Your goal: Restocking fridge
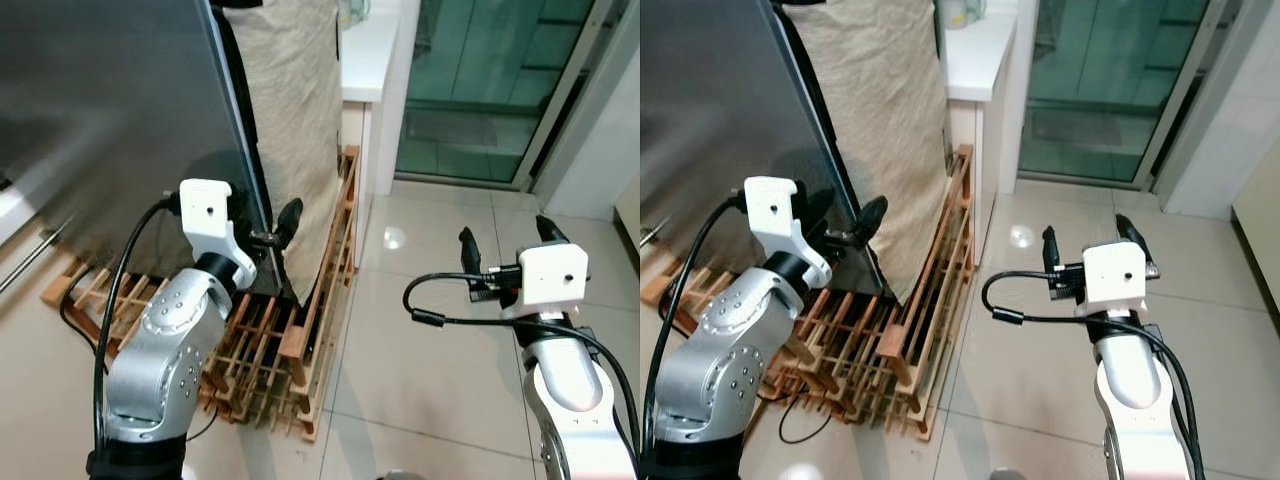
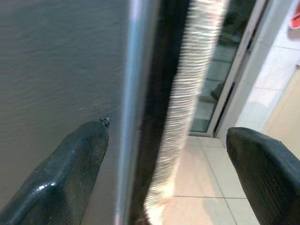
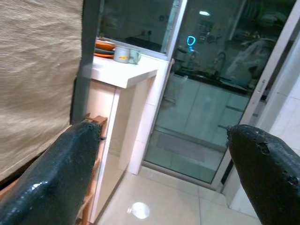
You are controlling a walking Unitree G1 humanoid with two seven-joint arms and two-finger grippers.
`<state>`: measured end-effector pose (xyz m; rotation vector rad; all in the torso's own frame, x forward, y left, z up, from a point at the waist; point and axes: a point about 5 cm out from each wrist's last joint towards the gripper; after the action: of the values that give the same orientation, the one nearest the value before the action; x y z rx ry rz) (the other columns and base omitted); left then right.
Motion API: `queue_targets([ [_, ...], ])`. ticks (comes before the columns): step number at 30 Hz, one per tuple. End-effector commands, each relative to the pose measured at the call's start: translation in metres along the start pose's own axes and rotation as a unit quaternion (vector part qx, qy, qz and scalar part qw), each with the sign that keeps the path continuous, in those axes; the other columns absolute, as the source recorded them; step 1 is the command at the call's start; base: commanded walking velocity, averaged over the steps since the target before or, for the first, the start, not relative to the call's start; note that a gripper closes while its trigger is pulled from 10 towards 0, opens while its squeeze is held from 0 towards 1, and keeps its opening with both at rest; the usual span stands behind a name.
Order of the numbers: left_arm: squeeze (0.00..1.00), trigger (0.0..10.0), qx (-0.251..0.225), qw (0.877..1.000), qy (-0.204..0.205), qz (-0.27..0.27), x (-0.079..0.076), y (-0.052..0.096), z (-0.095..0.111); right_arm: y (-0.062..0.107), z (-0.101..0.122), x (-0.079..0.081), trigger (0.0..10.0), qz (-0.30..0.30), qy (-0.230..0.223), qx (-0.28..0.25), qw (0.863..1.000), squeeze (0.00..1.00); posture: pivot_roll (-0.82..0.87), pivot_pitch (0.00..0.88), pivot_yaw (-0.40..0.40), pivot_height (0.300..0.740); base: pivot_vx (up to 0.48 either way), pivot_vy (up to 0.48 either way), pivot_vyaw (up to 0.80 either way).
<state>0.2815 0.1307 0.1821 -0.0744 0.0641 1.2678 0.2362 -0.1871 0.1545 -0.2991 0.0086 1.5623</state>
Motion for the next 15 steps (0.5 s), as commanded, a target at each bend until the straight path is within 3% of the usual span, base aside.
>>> queue_targets([
  [1, 0.00, 10.0, 0.007, 1.000, 0.013, 0.018, 0.005, -0.004, 0.000, -0.001, 0.000, 0.000, 10.0, 0.005, 0.003, -0.004, 1.000, 0.00, -0.18, 0.000, 0.077, 0.740, 0.000, 0.000, 0.00],
  [8, 0.00, 10.0, -0.007, 0.999, 0.041, 0.005, -0.003, -0.018, 0.008, -0.004, 0.000, 0.000, 10.0, 0.006, 0.006, -0.006, 1.000, 0.00, -0.19, 0.000, 0.080, 0.740, 0.000, 0.000, 0.00],
  [15, 0.00, 10.0, -0.011, 0.999, 0.042, -0.013, -0.007, -0.020, 0.011, -0.005, 0.000, 0.000, 10.0, 0.004, 0.008, -0.010, 1.000, 0.00, -0.20, 0.000, 0.089, 0.740, 0.000, 0.000, 0.00],
])
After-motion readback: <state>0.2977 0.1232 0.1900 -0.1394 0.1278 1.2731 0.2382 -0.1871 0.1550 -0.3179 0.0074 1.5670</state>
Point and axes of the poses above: a point about 5 cm out from each wrist's last joint towards the gripper, its own y axis pointing back from the gripper into the wrist, its own z axis along the axis of the wrist's last joint, x = y × z, and after that the axes turned 5 degrees about -y, right-handed
